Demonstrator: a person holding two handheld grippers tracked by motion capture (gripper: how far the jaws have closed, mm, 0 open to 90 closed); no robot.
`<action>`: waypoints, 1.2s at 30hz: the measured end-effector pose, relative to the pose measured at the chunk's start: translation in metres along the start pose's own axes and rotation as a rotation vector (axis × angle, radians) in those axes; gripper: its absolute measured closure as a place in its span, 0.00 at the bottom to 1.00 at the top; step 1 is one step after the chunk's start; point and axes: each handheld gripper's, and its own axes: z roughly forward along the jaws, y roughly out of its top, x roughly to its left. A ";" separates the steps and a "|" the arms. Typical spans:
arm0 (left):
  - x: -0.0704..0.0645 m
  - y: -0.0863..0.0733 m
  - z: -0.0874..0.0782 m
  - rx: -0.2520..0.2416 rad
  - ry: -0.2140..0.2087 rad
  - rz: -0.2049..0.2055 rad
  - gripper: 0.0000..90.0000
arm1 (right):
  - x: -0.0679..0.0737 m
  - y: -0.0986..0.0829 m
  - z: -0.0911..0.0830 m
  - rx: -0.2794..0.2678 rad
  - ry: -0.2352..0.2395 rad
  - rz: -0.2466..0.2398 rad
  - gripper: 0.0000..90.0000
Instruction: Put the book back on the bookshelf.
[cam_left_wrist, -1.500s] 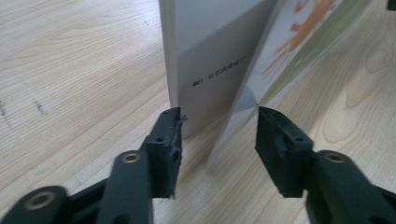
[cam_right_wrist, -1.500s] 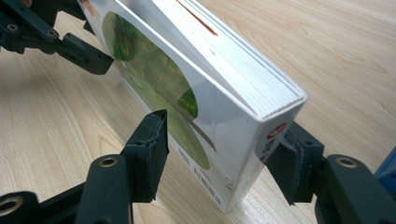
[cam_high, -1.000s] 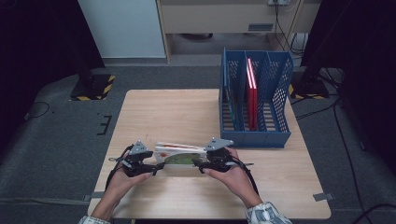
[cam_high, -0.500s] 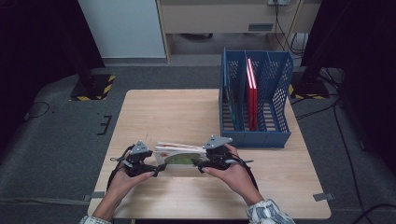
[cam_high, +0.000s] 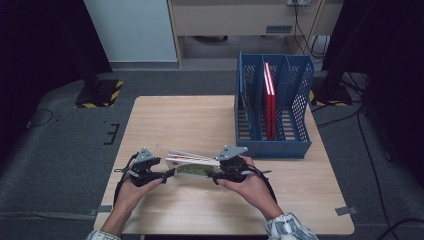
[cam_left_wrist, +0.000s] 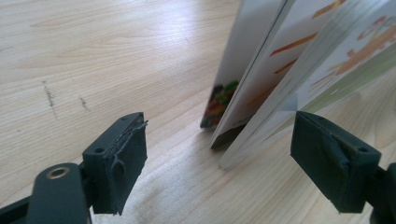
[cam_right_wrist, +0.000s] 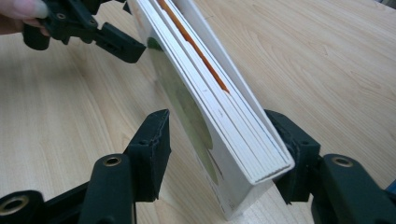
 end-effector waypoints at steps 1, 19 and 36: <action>0.000 0.000 0.001 -0.004 0.001 -0.005 0.20 | 0.001 0.000 0.000 0.002 0.002 -0.003 0.50; 0.001 0.003 -0.001 -0.041 0.026 -0.011 0.27 | 0.003 0.027 0.010 0.013 0.028 -0.051 0.53; 0.004 0.005 -0.001 -0.045 0.044 -0.019 0.31 | -0.004 0.033 0.016 0.044 0.048 -0.064 0.67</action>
